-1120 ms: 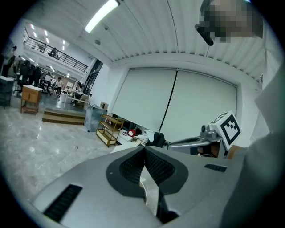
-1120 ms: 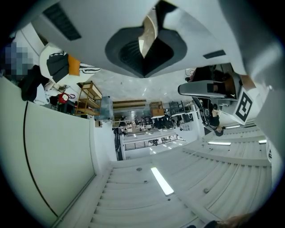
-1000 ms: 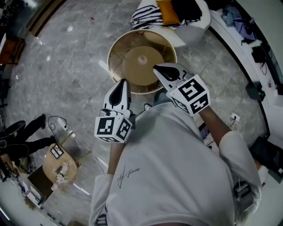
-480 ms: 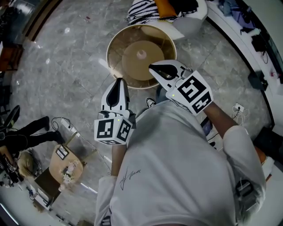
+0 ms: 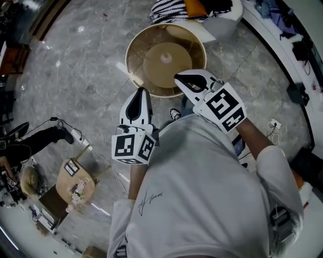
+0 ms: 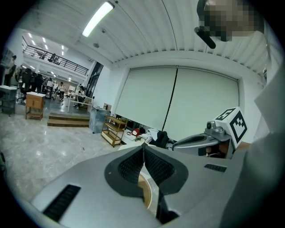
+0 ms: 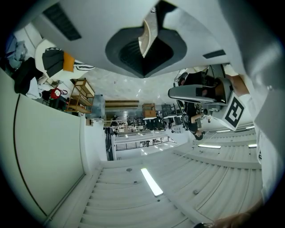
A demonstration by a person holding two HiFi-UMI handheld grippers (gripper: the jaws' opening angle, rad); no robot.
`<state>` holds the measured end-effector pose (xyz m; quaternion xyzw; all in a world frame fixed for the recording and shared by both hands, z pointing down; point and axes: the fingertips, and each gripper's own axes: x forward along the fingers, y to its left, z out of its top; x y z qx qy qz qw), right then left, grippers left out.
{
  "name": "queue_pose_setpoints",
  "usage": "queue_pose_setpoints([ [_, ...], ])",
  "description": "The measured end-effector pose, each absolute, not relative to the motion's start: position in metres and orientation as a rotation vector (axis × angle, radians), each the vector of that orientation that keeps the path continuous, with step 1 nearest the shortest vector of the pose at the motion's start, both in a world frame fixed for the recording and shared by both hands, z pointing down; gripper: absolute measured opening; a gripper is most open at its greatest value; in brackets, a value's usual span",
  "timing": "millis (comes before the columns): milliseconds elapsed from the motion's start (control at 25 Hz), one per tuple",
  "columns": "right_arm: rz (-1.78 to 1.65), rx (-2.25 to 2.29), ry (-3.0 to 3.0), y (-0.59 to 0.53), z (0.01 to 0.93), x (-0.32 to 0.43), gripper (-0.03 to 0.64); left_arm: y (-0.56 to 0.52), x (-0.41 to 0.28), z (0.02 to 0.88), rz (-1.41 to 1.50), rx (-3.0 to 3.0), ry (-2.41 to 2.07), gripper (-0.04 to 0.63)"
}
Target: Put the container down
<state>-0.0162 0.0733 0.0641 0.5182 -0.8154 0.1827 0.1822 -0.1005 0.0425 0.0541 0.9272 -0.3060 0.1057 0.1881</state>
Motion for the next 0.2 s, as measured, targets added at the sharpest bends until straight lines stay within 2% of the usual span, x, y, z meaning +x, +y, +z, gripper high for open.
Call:
queue_pose_setpoints([
  [200,0.516,1.459,-2.297,0.0767,0.0665,-0.0233,0.014,0.0460,-0.1060,0.0557,0.304,2.610,-0.856,0.017],
])
